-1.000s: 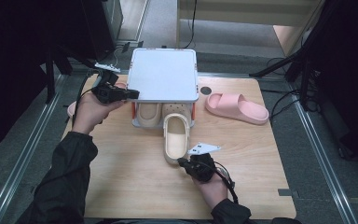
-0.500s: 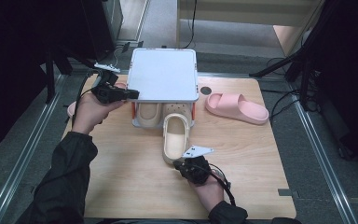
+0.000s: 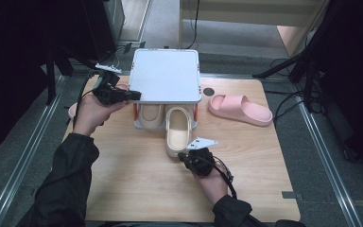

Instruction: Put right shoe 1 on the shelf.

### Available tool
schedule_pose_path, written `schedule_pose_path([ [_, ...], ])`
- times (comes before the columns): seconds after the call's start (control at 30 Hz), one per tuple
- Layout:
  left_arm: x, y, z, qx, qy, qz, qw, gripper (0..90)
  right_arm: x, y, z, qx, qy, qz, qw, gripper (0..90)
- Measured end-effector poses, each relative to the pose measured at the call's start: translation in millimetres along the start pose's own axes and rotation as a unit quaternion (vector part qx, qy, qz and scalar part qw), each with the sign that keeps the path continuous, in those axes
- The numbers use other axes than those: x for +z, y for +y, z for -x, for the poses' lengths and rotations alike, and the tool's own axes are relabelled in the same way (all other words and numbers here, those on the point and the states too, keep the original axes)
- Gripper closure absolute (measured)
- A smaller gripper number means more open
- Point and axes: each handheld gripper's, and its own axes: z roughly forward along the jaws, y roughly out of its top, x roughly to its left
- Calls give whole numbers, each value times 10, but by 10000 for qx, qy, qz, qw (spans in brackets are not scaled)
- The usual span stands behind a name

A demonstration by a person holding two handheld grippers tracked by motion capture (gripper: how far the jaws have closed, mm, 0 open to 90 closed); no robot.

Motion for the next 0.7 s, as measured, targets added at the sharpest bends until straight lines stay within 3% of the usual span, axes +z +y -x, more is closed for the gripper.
schedule_pose_path([
  [0.1, 1, -1, 3, 13, 7, -1, 10000, 829, 48, 56, 71, -120, -174, -11, 9998, 900],
  [0.27, 3, -3, 4, 12, 8, 17, 10000, 829, 126, 164, 161, -97, -190, 30, 9998, 900],
  [0.47, 13, -8, 7, 45, 0, 52, 10000, 830, 241, 316, 275, 71, -175, 97, 9998, 900],
  [0.7, 12, -11, 5, 50, -6, 69, 10000, 830, 366, 468, 465, 350, -322, 91, 9988, 900],
])
